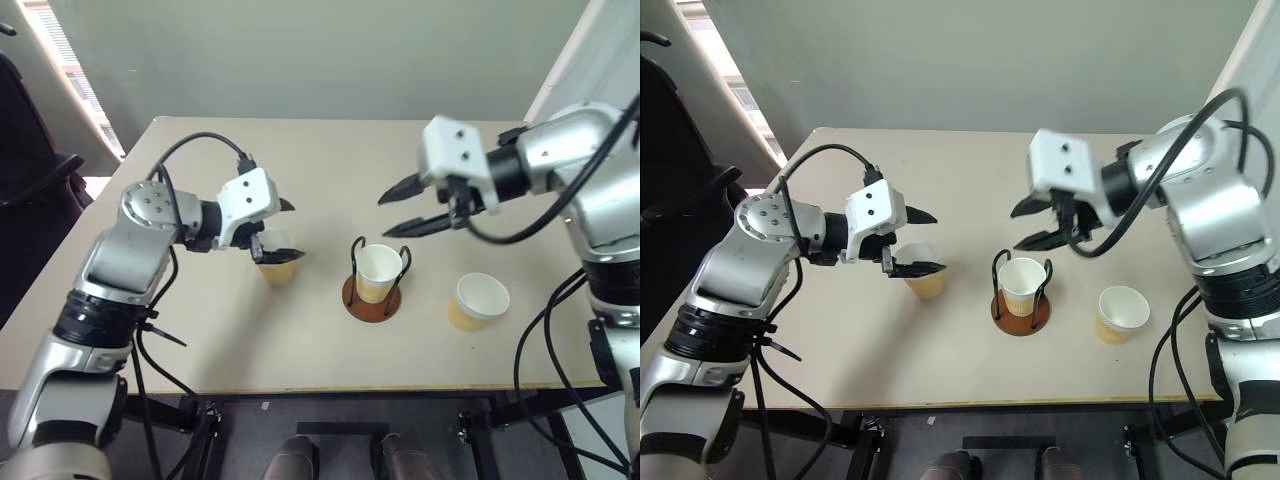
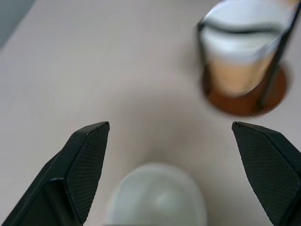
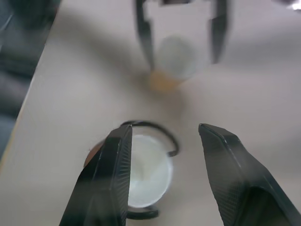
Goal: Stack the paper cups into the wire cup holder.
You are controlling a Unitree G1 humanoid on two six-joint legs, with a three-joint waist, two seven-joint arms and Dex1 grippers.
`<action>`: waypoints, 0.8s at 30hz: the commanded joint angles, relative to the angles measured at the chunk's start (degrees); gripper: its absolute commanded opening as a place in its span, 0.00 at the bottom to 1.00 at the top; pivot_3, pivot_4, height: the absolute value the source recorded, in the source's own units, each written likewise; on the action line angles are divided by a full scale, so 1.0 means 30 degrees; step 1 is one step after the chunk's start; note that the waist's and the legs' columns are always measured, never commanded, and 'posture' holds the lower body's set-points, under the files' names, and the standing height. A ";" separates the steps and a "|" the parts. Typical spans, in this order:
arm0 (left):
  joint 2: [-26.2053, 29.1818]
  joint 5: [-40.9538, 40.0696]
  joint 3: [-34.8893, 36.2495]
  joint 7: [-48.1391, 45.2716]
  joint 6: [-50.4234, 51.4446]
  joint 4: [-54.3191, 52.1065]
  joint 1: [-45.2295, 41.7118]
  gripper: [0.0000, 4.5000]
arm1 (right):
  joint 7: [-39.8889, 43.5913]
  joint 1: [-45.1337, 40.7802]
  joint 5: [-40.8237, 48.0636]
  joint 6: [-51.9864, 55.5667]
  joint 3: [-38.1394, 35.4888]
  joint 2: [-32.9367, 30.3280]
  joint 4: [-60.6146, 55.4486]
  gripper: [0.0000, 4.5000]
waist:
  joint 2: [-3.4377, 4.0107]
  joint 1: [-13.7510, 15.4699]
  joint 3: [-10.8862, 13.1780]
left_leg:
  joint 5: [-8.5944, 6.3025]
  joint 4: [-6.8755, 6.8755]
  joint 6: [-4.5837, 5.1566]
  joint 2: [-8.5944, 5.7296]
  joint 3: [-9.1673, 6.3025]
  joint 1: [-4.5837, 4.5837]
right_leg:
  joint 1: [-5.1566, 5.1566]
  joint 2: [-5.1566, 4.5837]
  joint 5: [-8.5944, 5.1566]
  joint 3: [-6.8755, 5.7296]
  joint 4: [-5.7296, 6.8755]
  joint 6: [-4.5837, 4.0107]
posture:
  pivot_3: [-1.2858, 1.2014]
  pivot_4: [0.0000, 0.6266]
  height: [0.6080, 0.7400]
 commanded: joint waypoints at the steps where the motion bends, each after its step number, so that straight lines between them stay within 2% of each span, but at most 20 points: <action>1: 0.1157 0.1422 -0.0639 -0.0268 -0.0495 -0.1137 0.0212 1.00 | -0.0559 -0.0511 0.2538 0.3023 -0.2394 -0.0389 -0.1077 0.51 | 0.0000 -0.0008 0.0000 | 0.0003 -0.0002 -0.0007 0.0000 -0.0002 -0.0009 | -0.0006 0.0004 -0.0017 -0.0001 -0.0011 -0.0028 | 0.52 0.24 1.00; 4: 0.1595 0.2164 -0.1354 -0.0407 -0.0127 -0.1541 0.0569 1.00 | -0.0855 -0.0438 0.3795 0.4215 -0.3072 -0.0801 -0.1624 0.51 | 0.0001 0.0004 0.0000 | 0.0095 -0.0021 -0.0164 0.0000 -0.0002 -0.0009 | -0.0010 0.0013 -0.0052 0.0006 -0.0021 -0.0043 | 0.52 0.24 1.00; 9: 0.1839 0.2410 -0.1936 -0.1262 -0.0143 -0.2054 0.0856 1.00 | -0.1698 -0.0474 0.4745 0.4784 -0.3112 -0.1121 -0.1761 0.51 | -0.0003 0.0009 0.0002 | 0.0050 -0.0046 -0.0097 0.0002 -0.0007 -0.0012 | -0.0028 0.0007 -0.0070 0.0004 -0.0009 -0.0056 | 0.52 0.24 1.00; 11: 0.1958 0.3237 -0.2390 -0.1236 -0.0941 -0.1347 0.0862 1.00 | -0.2066 -0.0524 0.5125 0.4907 -0.3220 -0.1083 -0.1778 0.51 | -0.0002 0.0008 0.0002 | -0.0001 -0.0045 -0.0010 0.0002 -0.0010 -0.0010 | -0.0033 0.0009 -0.0069 0.0004 0.0006 -0.0055 | 0.52 0.24 1.00; 23: 0.0944 0.4741 -0.3087 -0.1307 -0.3158 0.1824 0.0674 1.00 | -0.3414 -0.0324 0.6616 0.4984 -0.3327 -0.1583 -0.2034 0.51 | -0.0004 0.0009 0.0002 | -0.0009 -0.0034 -0.0001 0.0000 -0.0016 -0.0007 | -0.0062 0.0001 -0.0067 -0.0002 0.0102 -0.0056 | 0.52 0.24 1.00; 24: 0.0779 0.4872 -0.3121 -0.1263 -0.3517 0.2202 0.0562 0.96 | -0.3489 -0.0279 0.6704 0.4950 -0.3334 -0.1629 -0.2027 0.51 | -0.0003 0.0012 0.0001 | -0.0009 -0.0034 -0.0001 0.0000 -0.0016 -0.0007 | -0.0065 0.0002 -0.0067 -0.0002 0.0108 -0.0056 | 0.52 0.24 1.00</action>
